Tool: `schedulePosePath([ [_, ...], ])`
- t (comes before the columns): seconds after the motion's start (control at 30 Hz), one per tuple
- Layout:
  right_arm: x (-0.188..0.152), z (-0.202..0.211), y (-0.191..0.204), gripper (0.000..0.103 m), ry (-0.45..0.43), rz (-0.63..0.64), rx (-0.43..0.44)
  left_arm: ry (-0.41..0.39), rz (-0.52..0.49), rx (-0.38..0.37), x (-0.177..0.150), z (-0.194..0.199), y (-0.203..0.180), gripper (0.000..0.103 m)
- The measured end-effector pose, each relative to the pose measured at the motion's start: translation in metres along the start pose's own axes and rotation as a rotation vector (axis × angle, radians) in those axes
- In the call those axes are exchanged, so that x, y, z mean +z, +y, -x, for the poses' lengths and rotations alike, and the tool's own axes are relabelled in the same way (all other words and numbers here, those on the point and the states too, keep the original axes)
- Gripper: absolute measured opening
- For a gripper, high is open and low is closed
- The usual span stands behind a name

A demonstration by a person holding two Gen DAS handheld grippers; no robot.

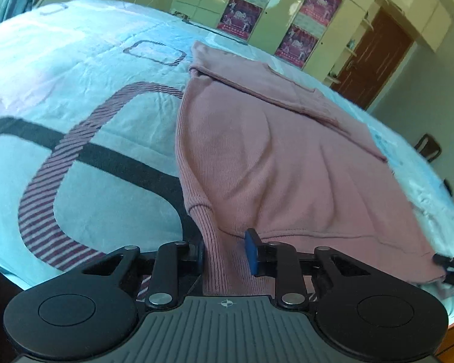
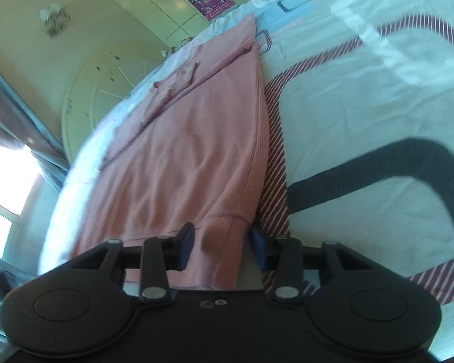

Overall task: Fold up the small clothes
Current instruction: 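Grasp the shirt hem with both grippers and lift it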

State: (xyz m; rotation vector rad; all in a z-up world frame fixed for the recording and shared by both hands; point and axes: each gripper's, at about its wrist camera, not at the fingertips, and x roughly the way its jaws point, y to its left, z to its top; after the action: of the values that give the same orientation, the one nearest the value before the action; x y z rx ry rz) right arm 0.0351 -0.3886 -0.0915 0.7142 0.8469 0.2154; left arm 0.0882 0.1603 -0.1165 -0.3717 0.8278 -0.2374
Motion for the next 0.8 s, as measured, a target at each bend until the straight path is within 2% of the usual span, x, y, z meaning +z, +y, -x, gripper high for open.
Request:
schedulePosePath([
  [0.03,0.001,0.000,-0.005,0.031,-0.003,-0.036,0.026,0.000,0.039,-0.020,-0.001,-0.001,0.006,0.027],
  [0.17,0.008,0.003,-0.018,0.033,-0.067,-0.093,-0.013,-0.020,0.201,-0.096,-0.002,-0.011,0.028,0.027],
  [0.27,0.014,-0.004,-0.018,0.035,-0.059,-0.070,-0.014,-0.022,0.254,-0.130,0.003,-0.023,0.035,0.027],
  [0.4,0.017,-0.013,-0.010,0.038,0.005,-0.034,0.024,-0.019,0.240,-0.125,0.005,-0.031,0.030,0.027],
  [0.5,0.008,-0.013,-0.005,0.034,0.054,-0.003,0.057,-0.012,0.209,-0.126,0.003,-0.027,0.029,0.027],
  [0.6,0.004,-0.011,-0.008,0.029,0.052,-0.024,0.069,-0.006,0.182,-0.122,0.001,-0.023,0.027,0.027],
  [0.63,0.004,-0.012,-0.010,0.020,0.053,-0.036,0.068,-0.007,0.171,-0.109,0.001,-0.023,0.026,0.025],
  [0.67,0.005,-0.013,-0.011,0.008,0.058,-0.042,0.054,-0.015,0.142,-0.072,0.002,-0.022,0.022,0.009],
  [0.7,0.007,-0.014,-0.011,0.008,0.062,-0.030,0.033,-0.044,0.119,-0.037,0.004,-0.018,0.017,0.004],
  [0.77,0.008,0.000,0.000,0.007,0.010,0.034,0.052,-0.139,0.126,-0.073,0.005,-0.002,0.012,0.004],
  [0.8,0.009,0.010,0.005,0.007,-0.020,0.060,0.073,-0.161,0.124,-0.079,0.005,0.003,0.011,0.004],
])
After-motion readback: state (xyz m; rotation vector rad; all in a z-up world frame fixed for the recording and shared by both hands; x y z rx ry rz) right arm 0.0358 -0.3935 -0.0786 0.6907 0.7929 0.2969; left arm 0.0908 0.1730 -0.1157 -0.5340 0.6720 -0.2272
